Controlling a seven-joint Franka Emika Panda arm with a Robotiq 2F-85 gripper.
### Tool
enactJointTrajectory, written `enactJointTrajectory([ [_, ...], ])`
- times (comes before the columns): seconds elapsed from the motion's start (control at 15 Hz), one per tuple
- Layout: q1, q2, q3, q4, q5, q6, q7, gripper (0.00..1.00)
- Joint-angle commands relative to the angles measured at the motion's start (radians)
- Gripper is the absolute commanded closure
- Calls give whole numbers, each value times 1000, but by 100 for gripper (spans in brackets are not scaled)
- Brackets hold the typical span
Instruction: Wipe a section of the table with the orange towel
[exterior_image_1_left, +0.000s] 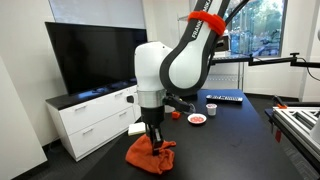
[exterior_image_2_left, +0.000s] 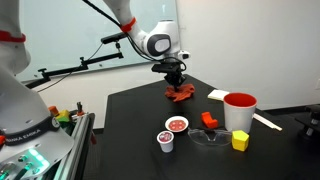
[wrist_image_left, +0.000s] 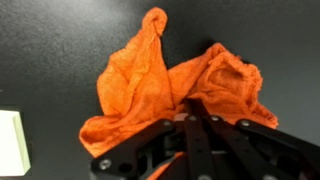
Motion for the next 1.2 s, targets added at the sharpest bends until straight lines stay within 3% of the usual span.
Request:
enactJointTrajectory([
  [0.0,-45,-90,40,-101,16,4,-82,100],
  [0.87,-102,-168,76,-238,46,10,-196,100],
  [1.13,-107,-154,73,-231,57,28,-205,100],
])
